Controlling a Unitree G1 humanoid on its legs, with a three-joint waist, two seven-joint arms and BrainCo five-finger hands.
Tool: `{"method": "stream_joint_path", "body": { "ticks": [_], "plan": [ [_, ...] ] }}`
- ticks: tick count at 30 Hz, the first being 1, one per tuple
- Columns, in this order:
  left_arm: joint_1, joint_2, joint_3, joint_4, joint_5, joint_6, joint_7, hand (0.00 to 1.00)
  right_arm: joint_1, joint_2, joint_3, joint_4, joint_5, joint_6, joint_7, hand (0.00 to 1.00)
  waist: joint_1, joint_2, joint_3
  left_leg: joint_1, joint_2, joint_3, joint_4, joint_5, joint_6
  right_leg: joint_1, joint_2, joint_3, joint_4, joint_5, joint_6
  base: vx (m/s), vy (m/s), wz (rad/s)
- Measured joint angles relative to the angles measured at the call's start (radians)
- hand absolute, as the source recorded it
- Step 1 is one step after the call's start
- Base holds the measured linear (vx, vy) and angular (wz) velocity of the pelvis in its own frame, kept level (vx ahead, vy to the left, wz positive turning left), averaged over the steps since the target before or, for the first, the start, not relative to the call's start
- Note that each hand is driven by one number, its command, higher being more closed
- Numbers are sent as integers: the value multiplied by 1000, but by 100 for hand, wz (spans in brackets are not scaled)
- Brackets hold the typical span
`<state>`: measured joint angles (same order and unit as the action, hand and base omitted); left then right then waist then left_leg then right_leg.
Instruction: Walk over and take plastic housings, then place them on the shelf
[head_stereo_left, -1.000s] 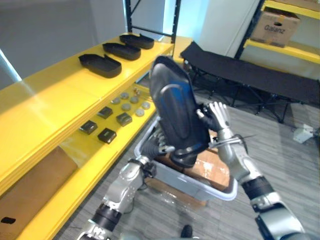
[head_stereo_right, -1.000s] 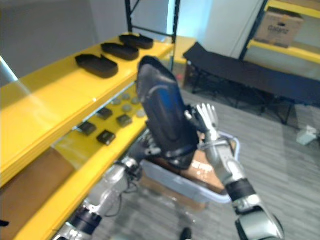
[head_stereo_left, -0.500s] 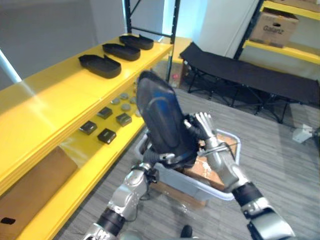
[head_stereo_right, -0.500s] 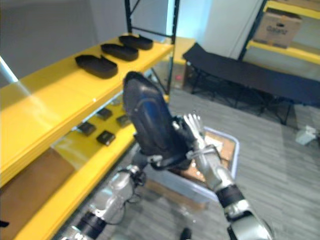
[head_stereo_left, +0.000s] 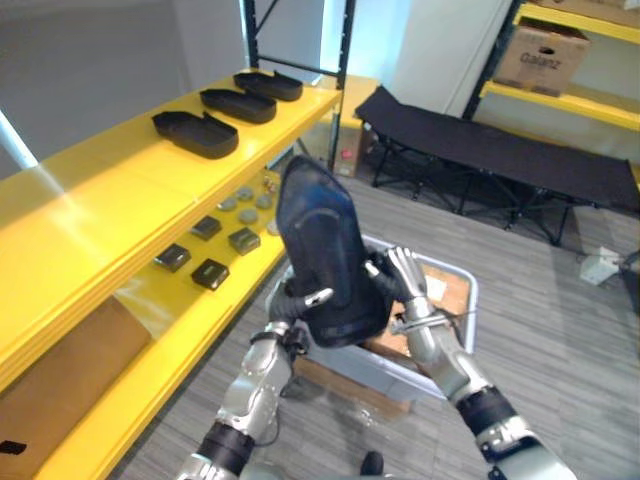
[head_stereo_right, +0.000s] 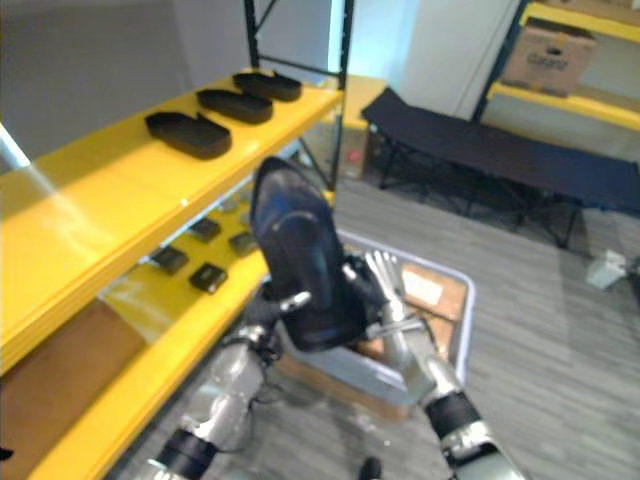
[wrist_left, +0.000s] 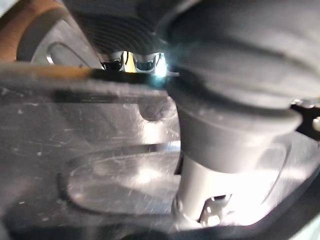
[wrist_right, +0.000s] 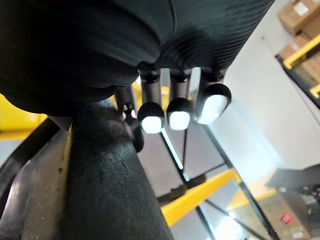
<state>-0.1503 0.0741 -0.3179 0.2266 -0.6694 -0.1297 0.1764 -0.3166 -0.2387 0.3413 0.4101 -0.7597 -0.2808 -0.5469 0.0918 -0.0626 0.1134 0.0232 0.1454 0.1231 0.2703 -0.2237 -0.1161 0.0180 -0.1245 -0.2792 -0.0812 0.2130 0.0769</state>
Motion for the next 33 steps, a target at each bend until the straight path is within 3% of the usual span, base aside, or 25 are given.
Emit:
{"method": "stream_joint_path", "body": {
  "ticks": [8, 9, 16, 20, 23, 24, 25, 26, 30, 33],
  "plan": [
    [0, -3, 1, 1, -72, -36, -2, 100, 12, 36, 34, 1, 59, 0, -45, 100, -1, -10, -7, 1, 0, 1, 0, 0, 0, 0, -4, 1, -8, 0, 0, 0, 0, 0],
    [0, -3, -1, 1, -72, -36, -2, 100, 17, 38, 39, 1, 78, 0, -47, 0, 0, -10, -7, 1, 0, 1, 0, 0, 0, 0, -5, 1, -8, 0, 0, 0, 0, 0],
    [-4, 9, -4, 1, -28, -36, 16, 100, 24, 35, 88, 0, 143, 0, -56, 0, -17, -11, -7, -6, -1, 1, 0, 0, -1, -13, -6, 1, -8, -1, -2, 0, 0, 0],
    [-8, 25, -6, -22, 45, -19, 40, 100, 42, 35, 123, -2, 287, -34, -15, 0, -24, -11, -7, -7, -1, 3, -2, 1, -1, -17, -6, 1, -8, 0, -3, 0, 0, 0],
    [-9, 31, -3, -93, 63, 7, 43, 100, 77, 51, 146, -62, 522, -104, 81, 0, -24, -10, -7, -7, -1, 3, -4, 1, -1, -18, -6, 1, -9, 0, -3, 0, 0, 0],
    [-9, 33, 13, -123, 83, 10, 46, 100, 99, 73, 138, -118, 628, -136, 141, 0, -25, -10, -7, -7, 0, 3, -4, 1, -1, -18, -5, 2, -9, 0, -3, 0, 0, 0],
    [-9, 33, 28, -136, 92, 11, 47, 100, 106, 76, 135, -139, 659, -149, 169, 0, -26, -10, -7, -7, -1, 5, -3, 1, -1, -19, -4, 1, -8, 0, -3, 0, 0, -7],
    [-8, 31, 50, -157, 99, 15, 47, 100, 114, 93, 131, -174, 735, -172, 244, 0, -27, -10, -7, -6, -3, 13, 0, 0, -1, -20, 1, 3, -8, -1, -4, -11, 3, -11],
    [2, 16, 149, -178, 176, 16, 56, 100, 118, 114, 68, -285, 928, -198, 475, 0, -27, -8, -5, -6, -2, 25, 2, 0, 0, -24, 3, 8, -9, -8, -14, -18, 3, -6],
    [53, 15, 223, -177, 272, 13, 94, 100, 109, 109, -50, -390, 1070, -214, 577, 0, -29, -5, -3, -4, 0, 27, 2, 0, -1, -24, 5, 9, -8, -9, -15, 0, 0, 0]
  ]
}}
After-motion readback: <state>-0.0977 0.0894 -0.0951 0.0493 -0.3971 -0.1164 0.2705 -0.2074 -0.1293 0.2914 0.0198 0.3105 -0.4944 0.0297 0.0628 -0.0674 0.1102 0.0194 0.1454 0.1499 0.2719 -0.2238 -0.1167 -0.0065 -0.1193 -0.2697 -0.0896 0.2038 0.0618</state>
